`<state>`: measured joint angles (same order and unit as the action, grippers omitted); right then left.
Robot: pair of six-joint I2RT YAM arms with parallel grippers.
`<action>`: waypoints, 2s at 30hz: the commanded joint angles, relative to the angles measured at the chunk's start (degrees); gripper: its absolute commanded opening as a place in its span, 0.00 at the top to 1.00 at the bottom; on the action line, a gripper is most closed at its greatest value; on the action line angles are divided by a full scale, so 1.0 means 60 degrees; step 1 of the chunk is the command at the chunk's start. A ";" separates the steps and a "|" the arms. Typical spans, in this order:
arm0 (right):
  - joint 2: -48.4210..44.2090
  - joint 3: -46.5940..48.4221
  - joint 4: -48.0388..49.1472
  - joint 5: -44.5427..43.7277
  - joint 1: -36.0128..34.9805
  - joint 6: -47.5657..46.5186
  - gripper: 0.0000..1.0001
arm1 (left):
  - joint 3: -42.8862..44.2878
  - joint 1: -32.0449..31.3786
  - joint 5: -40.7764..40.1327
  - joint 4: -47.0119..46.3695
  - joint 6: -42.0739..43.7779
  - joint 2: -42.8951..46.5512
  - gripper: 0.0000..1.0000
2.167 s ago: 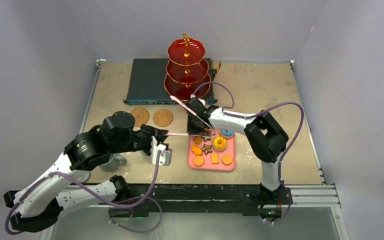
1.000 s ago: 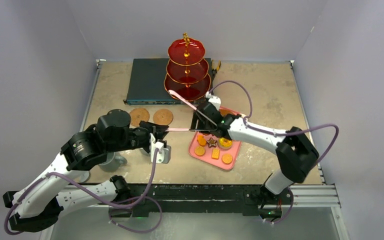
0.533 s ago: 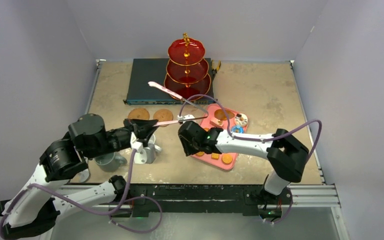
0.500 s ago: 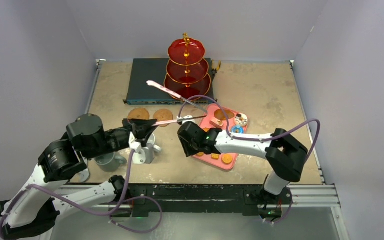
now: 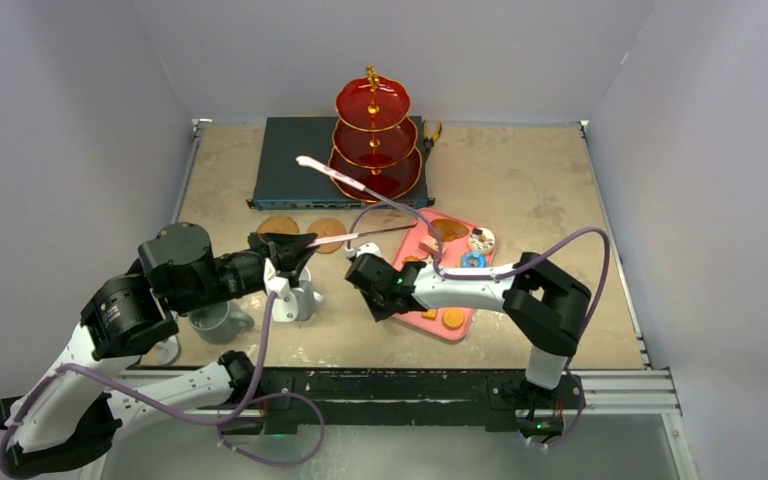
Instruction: Serve the afternoon tea
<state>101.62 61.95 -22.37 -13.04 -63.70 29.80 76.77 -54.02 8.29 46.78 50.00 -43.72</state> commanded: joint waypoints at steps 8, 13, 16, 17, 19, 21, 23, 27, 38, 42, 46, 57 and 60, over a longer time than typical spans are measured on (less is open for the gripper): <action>0.1445 0.1973 -0.0255 -0.0908 -0.0047 0.0410 0.99 | 0.0396 0.0021 -0.0139 -0.0486 0.0038 -0.0037 1.00; 0.2803 0.3637 -0.0928 -0.1730 0.0334 0.1895 1.00 | 0.0428 0.0011 -0.0117 -0.0477 0.0206 -0.0122 1.00; 0.3171 0.4163 -0.0663 -0.1659 0.0727 0.2572 1.00 | 0.0486 0.0015 -0.0115 -0.0431 0.0233 -0.0184 1.00; 0.3226 0.4244 -0.0472 -0.1666 0.0848 0.2666 1.00 | 0.0499 -0.0001 -0.0129 -0.0406 0.0245 -0.0193 1.00; 0.3320 0.4455 -0.0182 -0.1704 0.1129 0.2840 1.00 | 0.0469 0.0013 -0.0157 -0.0342 0.0304 -0.0175 1.00; 0.3450 0.4730 -0.0047 -0.1790 0.1406 0.2893 1.00 | 0.0438 0.0022 -0.0177 -0.0282 0.0376 -0.0125 1.00; 0.3556 0.4978 0.0089 -0.1882 0.1612 0.2928 1.00 | 0.0393 0.0011 -0.0203 -0.0271 0.0435 -0.0086 1.00; 0.3937 0.5473 0.0577 -0.1835 0.1885 0.3011 1.00 | 0.0350 0.0021 -0.0252 -0.0265 0.0500 -0.0058 1.00; 0.4693 0.6614 0.1502 -0.1979 0.2301 0.3227 0.96 | 0.0378 0.0022 -0.0193 -0.0165 0.0605 -0.0123 1.00; 0.4478 0.6621 0.1534 -0.2288 0.2450 0.3379 0.95 | 0.0344 0.0010 -0.0111 -0.0144 0.0603 -0.0174 1.00; 0.3987 0.6034 0.1614 -0.2674 0.2495 0.3815 0.91 | 0.0310 0.0019 -0.0052 -0.0136 0.0567 -0.0226 1.00; 0.3902 0.5615 0.2306 -0.2431 0.2649 0.3741 0.60 | 0.0256 0.0010 0.0004 0.0011 0.0366 -0.0351 1.00; 0.3237 0.5184 0.2785 -0.1889 0.2684 0.2975 0.46 | 0.0243 0.0006 0.0024 0.0099 0.0163 -0.0395 1.00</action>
<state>127.42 94.19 -10.59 -25.98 -47.94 52.03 77.65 -54.02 7.60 48.12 52.93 -45.80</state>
